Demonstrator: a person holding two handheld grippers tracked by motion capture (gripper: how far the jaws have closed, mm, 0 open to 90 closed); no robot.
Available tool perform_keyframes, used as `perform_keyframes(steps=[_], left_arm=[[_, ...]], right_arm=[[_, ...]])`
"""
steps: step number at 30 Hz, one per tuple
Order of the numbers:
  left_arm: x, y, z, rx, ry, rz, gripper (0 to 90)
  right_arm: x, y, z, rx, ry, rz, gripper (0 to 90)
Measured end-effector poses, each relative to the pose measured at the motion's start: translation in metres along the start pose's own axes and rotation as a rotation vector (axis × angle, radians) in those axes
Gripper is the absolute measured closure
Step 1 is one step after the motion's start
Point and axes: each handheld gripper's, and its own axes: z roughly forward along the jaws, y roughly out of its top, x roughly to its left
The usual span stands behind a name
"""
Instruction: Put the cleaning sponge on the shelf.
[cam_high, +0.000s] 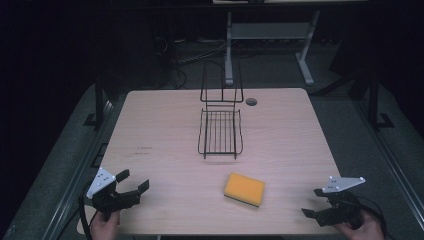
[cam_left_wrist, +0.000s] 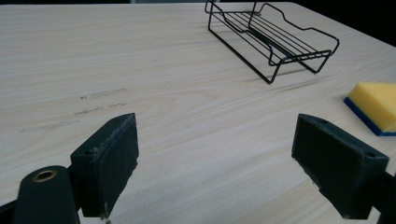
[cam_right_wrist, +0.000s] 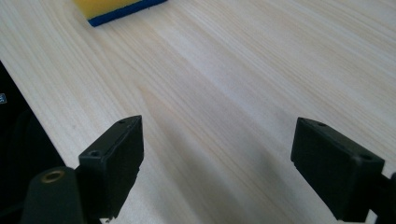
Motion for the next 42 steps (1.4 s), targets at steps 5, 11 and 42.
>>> perform_keyframes(steps=[5, 11, 42], left_arm=[[-0.001, 0.000, 0.001, 0.015, 0.000, 0.015, 14.0], [-0.001, -0.001, -0.001, 0.007, 0.002, 0.011, 14.0], [0.002, -0.001, -0.005, -0.004, -0.001, 0.005, 14.0]], right_arm=[[0.000, 0.003, 0.005, 0.016, 0.006, -0.010, 16.2], [0.003, 0.003, 0.009, 0.026, 0.009, -0.019, 16.3], [0.035, 0.029, 0.027, 0.067, 0.079, -0.141, 16.0]])
